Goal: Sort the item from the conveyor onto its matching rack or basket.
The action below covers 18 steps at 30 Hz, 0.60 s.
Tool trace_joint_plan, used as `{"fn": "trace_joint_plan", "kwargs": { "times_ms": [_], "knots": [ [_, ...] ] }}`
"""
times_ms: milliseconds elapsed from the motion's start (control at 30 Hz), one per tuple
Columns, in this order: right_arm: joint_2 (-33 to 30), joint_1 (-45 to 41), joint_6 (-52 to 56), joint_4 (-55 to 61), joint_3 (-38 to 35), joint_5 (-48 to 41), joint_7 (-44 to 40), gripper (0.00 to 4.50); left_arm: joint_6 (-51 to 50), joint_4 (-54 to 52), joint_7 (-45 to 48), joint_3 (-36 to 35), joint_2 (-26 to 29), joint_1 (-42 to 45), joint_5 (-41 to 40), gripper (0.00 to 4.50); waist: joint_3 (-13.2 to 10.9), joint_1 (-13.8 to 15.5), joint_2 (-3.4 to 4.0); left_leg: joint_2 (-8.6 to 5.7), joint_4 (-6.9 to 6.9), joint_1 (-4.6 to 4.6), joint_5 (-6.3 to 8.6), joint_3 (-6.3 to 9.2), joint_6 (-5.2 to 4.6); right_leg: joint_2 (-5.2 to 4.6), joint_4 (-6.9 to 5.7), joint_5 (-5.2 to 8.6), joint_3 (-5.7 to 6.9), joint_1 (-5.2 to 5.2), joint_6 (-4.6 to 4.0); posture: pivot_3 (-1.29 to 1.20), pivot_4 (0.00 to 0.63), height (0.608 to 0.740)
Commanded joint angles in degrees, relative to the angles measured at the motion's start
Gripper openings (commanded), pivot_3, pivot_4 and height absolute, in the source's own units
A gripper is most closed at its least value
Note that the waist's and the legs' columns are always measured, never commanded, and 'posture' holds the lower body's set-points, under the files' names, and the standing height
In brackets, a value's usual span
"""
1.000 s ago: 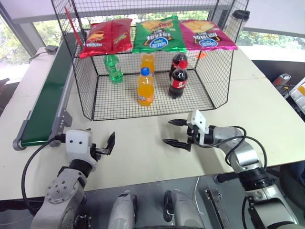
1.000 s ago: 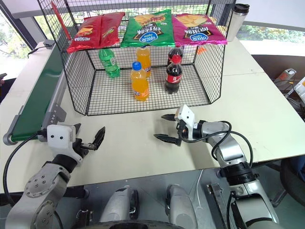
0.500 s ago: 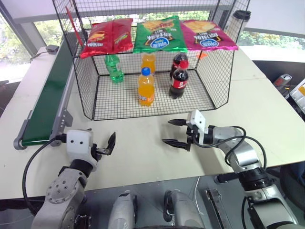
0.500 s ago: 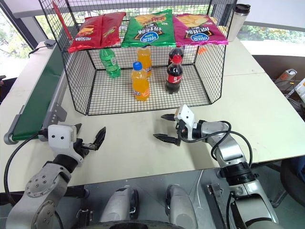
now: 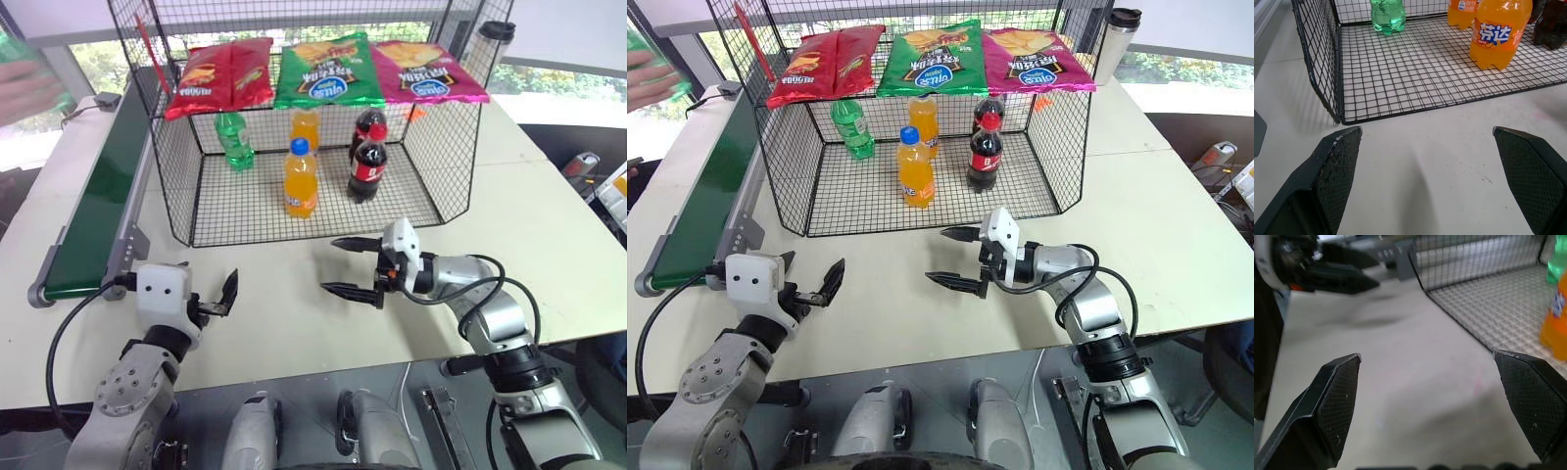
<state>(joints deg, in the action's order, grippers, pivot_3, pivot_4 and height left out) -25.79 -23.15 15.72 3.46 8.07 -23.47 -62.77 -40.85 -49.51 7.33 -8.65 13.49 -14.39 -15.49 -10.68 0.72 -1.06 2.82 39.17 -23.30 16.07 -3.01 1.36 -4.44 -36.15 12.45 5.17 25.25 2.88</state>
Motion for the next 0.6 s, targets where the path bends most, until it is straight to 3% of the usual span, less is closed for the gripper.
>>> {"fn": "trace_joint_plan", "kwargs": {
  "times_ms": [33, 600],
  "knots": [
    [0.1, -1.1, -1.0, 3.8, -0.9, -1.6, -0.6, 4.5, 0.8, -0.7, 0.0, -0.8, 0.4, 0.5, 0.0, 4.45, 0.0, 0.0, 0.0, 0.0, 0.0, 0.0, 0.0, 0.0, 0.0, 0.0, 0.0, 0.0, 0.0, 0.0, 0.0, 0.0, 0.15, 0.74],
    [-0.5, -1.5, 0.8, 3.6, 0.1, -0.3, 0.6, 4.5, -3.2, -2.0, -2.1, -2.9, 0.2, 1.7, 0.0, 4.45, 0.0, 0.0, 0.0, 0.0, 0.0, 0.0, 0.0, -0.01, 0.0, 0.0, 0.0, 0.0, 0.0, 0.0, 0.0, 0.0, 0.15, 0.74]
  ]
}}
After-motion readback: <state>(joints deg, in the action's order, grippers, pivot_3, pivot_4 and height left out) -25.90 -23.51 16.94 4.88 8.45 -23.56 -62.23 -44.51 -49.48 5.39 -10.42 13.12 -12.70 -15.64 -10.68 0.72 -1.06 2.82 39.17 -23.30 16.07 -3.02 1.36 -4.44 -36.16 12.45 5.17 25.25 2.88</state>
